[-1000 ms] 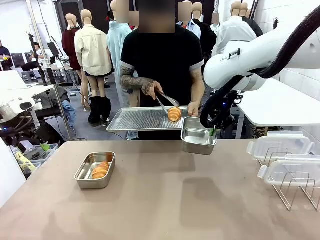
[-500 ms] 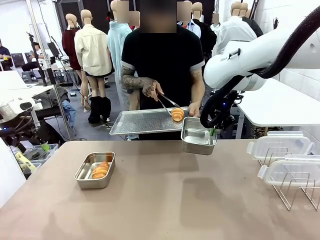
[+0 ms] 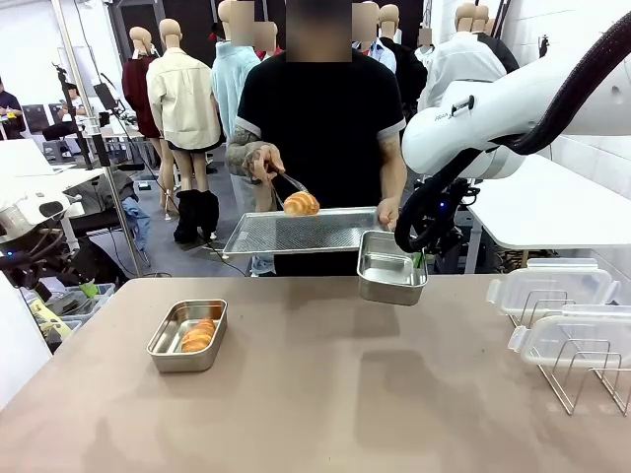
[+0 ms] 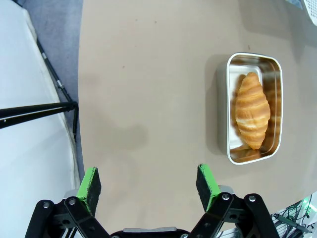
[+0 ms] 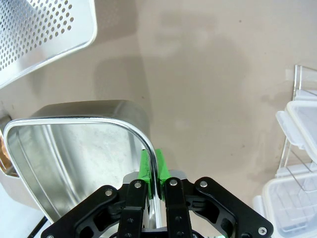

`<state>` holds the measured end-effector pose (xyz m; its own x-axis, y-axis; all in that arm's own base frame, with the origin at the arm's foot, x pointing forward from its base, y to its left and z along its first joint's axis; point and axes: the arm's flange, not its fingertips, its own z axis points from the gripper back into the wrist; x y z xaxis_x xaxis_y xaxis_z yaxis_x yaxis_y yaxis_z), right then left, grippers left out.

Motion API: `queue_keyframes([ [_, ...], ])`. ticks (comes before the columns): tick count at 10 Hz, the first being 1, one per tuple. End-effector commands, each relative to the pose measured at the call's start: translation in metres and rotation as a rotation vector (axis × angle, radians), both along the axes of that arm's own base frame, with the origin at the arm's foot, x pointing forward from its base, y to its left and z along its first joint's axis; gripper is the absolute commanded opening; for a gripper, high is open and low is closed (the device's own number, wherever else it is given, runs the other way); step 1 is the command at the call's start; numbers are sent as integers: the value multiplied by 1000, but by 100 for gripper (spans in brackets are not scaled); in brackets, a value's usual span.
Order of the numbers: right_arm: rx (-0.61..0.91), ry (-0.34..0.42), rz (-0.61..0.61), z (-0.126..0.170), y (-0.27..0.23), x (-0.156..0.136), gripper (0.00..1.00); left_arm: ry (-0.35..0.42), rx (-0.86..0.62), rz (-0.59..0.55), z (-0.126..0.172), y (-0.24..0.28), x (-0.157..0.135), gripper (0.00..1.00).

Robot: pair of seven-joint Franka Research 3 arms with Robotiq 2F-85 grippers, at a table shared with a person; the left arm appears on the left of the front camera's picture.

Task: Place the bread in airtight containers.
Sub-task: Once an object is inside an Airtight Container , place the container in the center of the table.

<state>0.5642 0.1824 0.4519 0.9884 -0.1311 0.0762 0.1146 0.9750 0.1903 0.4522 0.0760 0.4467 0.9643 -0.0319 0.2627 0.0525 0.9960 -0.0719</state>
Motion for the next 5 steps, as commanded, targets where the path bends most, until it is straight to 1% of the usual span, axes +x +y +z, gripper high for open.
queue_keyframes([
  [1,0,-14,11,1,-1,-3,0,-1,11,15,0,0,-4,100],
  [5,0,-14,11,1,-1,-3,0,-1,11,15,0,0,-4,100],
])
